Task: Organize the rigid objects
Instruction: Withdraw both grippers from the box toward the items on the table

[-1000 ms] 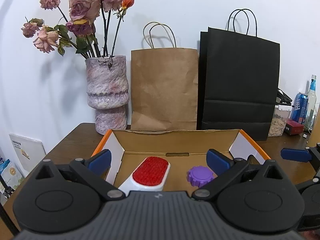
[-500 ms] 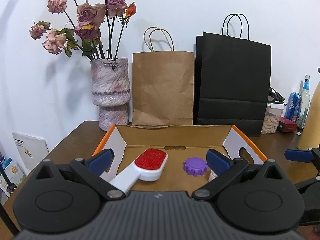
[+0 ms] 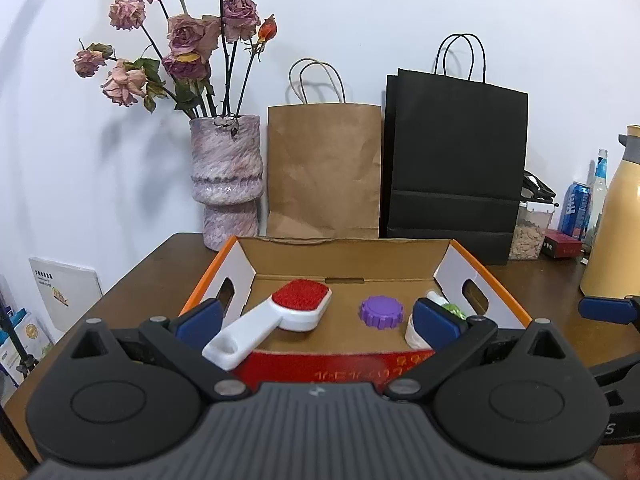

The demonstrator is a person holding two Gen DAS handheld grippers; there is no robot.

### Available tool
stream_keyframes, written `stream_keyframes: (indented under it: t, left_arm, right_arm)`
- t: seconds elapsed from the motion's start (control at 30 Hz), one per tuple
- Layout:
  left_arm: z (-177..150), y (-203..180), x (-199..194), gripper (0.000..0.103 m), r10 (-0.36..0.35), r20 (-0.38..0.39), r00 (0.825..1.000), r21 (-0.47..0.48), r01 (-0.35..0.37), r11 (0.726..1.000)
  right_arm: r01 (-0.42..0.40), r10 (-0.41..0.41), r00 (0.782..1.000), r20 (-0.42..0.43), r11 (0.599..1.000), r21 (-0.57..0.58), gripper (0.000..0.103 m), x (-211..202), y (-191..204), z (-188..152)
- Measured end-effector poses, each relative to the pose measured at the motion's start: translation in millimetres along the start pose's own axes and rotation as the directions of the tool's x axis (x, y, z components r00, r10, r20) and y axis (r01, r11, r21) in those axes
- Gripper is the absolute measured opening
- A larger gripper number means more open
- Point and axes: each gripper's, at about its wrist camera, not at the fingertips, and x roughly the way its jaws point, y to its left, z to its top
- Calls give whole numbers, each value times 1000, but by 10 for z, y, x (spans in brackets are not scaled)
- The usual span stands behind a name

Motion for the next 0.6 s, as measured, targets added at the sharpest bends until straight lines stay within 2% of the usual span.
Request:
stream_keyframes:
  t: [0.6]
  left_arm:
    - [-264,-25,-398,103,3,-21,1000,9,-3,1000]
  right_arm:
    - [10,-9,1000,-24,1000,19,103,-413,5,-298]
